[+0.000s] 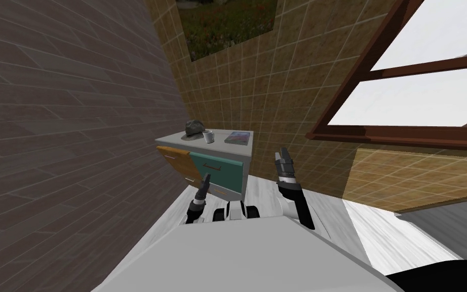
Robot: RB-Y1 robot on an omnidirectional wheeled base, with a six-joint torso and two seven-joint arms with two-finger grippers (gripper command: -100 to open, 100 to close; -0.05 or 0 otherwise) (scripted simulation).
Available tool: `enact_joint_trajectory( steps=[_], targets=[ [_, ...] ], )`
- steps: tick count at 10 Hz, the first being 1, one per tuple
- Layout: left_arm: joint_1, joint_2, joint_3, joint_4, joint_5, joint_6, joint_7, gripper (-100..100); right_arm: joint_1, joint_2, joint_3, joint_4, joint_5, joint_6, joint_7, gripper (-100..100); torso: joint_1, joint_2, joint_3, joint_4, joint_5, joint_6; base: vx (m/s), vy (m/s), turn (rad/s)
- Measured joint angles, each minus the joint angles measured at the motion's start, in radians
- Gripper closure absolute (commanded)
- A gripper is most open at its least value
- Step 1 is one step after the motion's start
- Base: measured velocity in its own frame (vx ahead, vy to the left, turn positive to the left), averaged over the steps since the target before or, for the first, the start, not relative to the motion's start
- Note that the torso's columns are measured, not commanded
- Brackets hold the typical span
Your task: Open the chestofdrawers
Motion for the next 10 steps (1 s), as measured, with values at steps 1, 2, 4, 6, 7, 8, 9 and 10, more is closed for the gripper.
enact_joint_trajectory(
  steps=[1, 2, 4, 6, 7, 8, 9, 10],
  targets=[
    [-0.002, -0.004, -0.004, 0.019, -0.005, -0.012, -0.007, -100, 0.0, 0.0, 0.0, 0.0, 0.0, 0.0, 0.0, 0, 0.0, -0.001, 0.0, 0.0, 0.0, 0.0, 0.065, 0.036, -0.051],
    [-0.01, -0.009, -0.006, 0.046, -0.009, -0.023, -0.015, -100, 0.0, 0.0, 0.0, 0.0, 0.0, 0.0, 0.0, 0, 0.0, -0.001, 0.0, 0.0, 0.0, 0.0, 0.064, 0.034, -0.048],
    [-0.016, -0.019, -0.012, 0.091, -0.017, -0.051, -0.031, -100, 0.0, 0.0, 0.0, 0.0, 0.0, 0.0, 0.0, 0, -0.001, 0.001, 0.0, 0.0, 0.0, 0.0, 0.024, 0.027, -0.063],
    [-0.023, -0.029, -0.015, 0.132, -0.022, -0.077, -0.042, -100, 0.0, 0.0, 0.0, 0.0, 0.0, 0.0, 0.0, 0, -0.001, 0.002, 0.001, 0.001, 0.0, 0.0, 0.005, 0.021, -0.06],
    [-0.026, -0.04, -0.016, 0.15, -0.025, -0.088, -0.047, -100, 0.0, 0.0, 0.0, 0.0, 0.0, 0.0, 0.0, 0, 0.0, 0.001, 0.0, 0.0, 0.0, 0.0, -0.003, 0.011, -0.022],
    [-0.026, -0.041, -0.017, 0.152, -0.025, -0.09, -0.049, -100, 0.0, 0.0, 0.0, 0.0, 0.0, 0.0, 0.0, 0, -0.001, 0.0, 0.0, 0.0, 0.0, 0.0, -0.006, -0.009, 0.002],
    [-0.032, -0.038, -0.015, 0.138, -0.025, -0.075, -0.044, -100, 0.0, 0.0, 0.0, 0.0, 0.0, 0.0, 0.0, 0, -0.001, 0.0, 0.0, 0.0, 0.0, 0.0, -0.006, -0.019, -0.005],
    [-0.043, -0.036, -0.013, 0.129, -0.023, -0.056, -0.038, -100, 0.0, 0.0, 0.0, 0.0, 0.0, 0.0, 0.0, 0, -0.002, 0.0, 0.0, 0.0, 0.0, 0.0, -0.005, -0.018, -0.002]
  ],
)
